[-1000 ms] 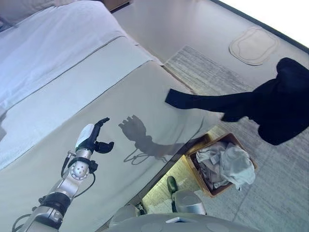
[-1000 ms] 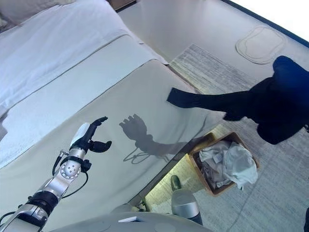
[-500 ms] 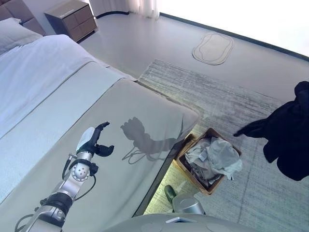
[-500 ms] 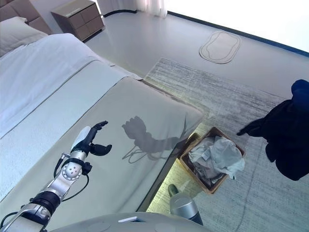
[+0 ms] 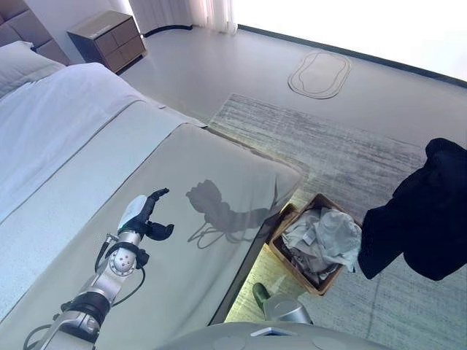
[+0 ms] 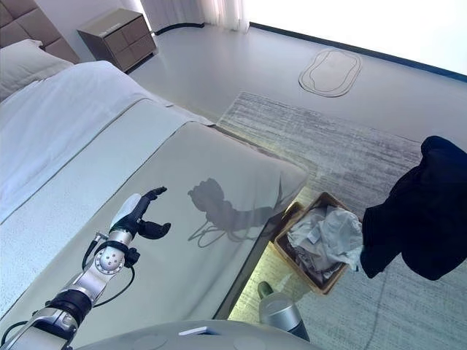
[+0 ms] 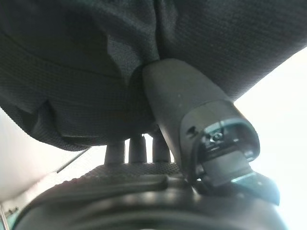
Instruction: Pick up the clothes from the bed and place them into the basket
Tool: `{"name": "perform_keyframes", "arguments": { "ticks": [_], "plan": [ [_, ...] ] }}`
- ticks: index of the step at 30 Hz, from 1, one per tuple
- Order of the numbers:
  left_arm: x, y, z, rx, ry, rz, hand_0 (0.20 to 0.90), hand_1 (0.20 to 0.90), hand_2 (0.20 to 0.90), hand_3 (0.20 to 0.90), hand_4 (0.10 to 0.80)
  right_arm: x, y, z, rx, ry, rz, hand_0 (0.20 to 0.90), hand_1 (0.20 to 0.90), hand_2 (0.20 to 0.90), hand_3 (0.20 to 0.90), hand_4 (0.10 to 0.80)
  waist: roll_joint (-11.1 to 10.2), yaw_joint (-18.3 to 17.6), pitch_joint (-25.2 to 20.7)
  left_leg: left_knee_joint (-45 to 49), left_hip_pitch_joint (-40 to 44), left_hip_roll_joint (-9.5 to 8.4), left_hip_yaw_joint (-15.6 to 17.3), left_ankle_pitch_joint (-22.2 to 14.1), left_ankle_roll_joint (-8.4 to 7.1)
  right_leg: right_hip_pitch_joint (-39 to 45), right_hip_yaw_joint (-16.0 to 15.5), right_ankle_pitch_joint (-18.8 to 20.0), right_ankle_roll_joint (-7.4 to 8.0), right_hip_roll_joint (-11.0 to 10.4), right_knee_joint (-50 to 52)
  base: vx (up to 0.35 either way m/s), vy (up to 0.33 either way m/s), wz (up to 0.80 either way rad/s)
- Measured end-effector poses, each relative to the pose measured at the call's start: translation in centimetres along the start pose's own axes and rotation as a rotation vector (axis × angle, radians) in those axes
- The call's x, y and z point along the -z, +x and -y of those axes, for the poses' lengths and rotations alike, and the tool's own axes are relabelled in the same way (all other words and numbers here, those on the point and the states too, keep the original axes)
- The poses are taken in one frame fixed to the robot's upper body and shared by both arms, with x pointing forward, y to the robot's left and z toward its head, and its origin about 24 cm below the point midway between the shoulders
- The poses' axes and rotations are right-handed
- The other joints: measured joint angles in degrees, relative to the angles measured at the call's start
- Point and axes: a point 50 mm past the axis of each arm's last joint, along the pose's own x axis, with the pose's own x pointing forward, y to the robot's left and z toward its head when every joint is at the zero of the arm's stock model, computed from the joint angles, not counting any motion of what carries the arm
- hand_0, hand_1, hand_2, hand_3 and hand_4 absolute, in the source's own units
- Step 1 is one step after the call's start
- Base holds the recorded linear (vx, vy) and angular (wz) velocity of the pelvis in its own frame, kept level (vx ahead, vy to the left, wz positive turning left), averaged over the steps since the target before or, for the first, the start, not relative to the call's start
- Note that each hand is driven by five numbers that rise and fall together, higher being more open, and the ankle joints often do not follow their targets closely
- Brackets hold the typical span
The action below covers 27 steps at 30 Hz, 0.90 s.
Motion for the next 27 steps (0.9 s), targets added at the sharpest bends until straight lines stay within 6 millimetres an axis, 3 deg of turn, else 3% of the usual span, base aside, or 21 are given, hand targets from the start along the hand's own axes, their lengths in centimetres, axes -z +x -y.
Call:
{"name": "perform_keyframes", "arguments": {
  "ticks": [10,19,27],
  "plan": [
    [0.0,0.0,0.0,0.0,0.0,-0.001,0.9,0.9,0.9,0.9,0.8,1.8,-0.7,-2.7,-0.067,0.018,-0.06,0.3,0.3,0.3,0.2,0.1,0.0,0.3,0.0,0.0,-0.4,-0.01,-0.3,0.0,0.0,-0.2,-0.4,0.0,0.0,-0.1,-0.1,-0.015,-0.007,0.01],
    [0.0,0.1,0.1,0.006,0.007,-0.007,0.9,0.9,0.9,0.9,0.8,5.8,-2.6,-8.6,-0.239,0.01,-0.225,0.3,0.3,0.3,0.2,0.1,0.0,1.6,0.0,0.0,-1.1,-0.01,-0.8,0.1,0.01,-0.5,-1.2,0.0,0.0,-0.3,-0.1,-0.021,-0.022,0.03],
    [-0.3,0.1,0.7,0.048,0.021,-0.006,0.9,0.9,0.9,0.9,0.8,5.6,-3.2,-11.6,-0.327,0.007,-0.229,0.3,0.3,0.3,0.2,0.1,0.3,2.8,0.2,0.0,-1.1,-0.07,-1.8,0.1,0.0,0.3,-2.3,0.0,0.0,-0.5,-0.9,0.001,-0.022,0.07]
  ]
}}
